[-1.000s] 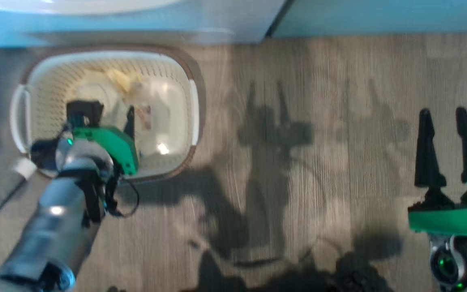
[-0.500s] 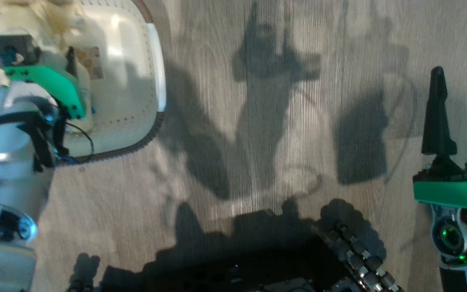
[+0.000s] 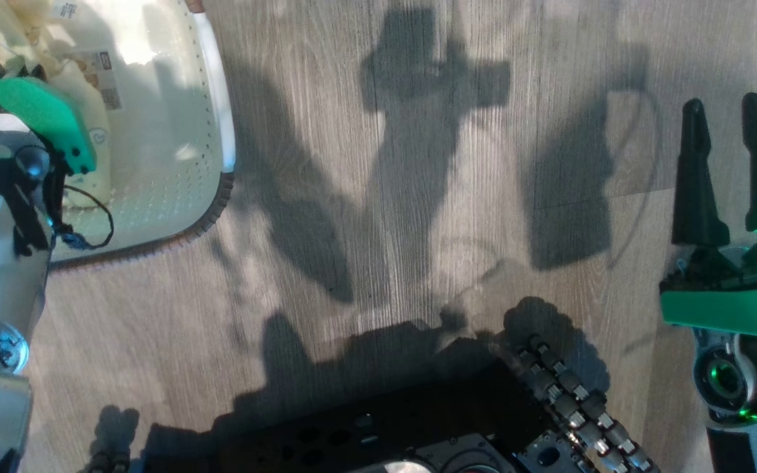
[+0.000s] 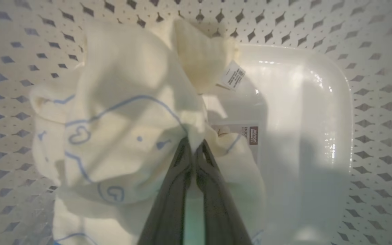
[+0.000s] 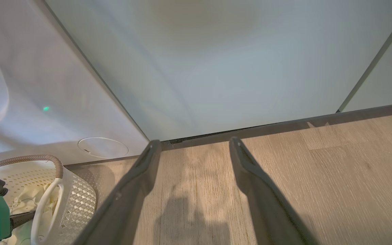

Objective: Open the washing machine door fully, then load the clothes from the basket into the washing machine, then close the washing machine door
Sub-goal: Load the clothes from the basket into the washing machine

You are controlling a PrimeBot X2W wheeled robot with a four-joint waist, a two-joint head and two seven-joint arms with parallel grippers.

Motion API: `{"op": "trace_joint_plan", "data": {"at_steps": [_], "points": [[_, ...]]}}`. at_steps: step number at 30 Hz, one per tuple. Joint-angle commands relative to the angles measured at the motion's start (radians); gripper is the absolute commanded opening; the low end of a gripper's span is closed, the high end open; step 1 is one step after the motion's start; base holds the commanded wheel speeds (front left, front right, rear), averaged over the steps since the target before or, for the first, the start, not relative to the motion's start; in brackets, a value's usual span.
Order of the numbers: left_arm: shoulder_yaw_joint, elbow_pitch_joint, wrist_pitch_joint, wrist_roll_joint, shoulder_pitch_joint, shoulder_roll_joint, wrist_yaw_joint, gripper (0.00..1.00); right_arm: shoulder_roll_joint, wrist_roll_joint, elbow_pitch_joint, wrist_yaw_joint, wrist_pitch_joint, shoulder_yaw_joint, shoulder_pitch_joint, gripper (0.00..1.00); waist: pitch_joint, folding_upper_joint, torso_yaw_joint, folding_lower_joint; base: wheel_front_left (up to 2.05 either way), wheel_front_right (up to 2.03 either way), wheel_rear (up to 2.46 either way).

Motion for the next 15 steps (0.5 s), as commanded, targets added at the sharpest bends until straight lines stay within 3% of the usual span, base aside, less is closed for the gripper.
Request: {"op": "trace_joint_plan", "data": {"at_steps": [1,15], "points": [[0.018,0.001,-0.009,-0.004,0.011,0.046,0.007,0.0,-0.01,0.009,-0.028,-0.003,-0.006,0.016,0.028,1.0,-0.002,0.0,0.003,0.0001,0.0,0.0,0.0],[-0.004,-0.078,-0.126,0.018,0.051,0.025,0.048,0.0,-0.01,-0.006,-0.025,-0.003,-0.006,0.001,0.029,1.0,-0.046,0.0,0.044,0.0001,0.0,0.0,0.0]]}}
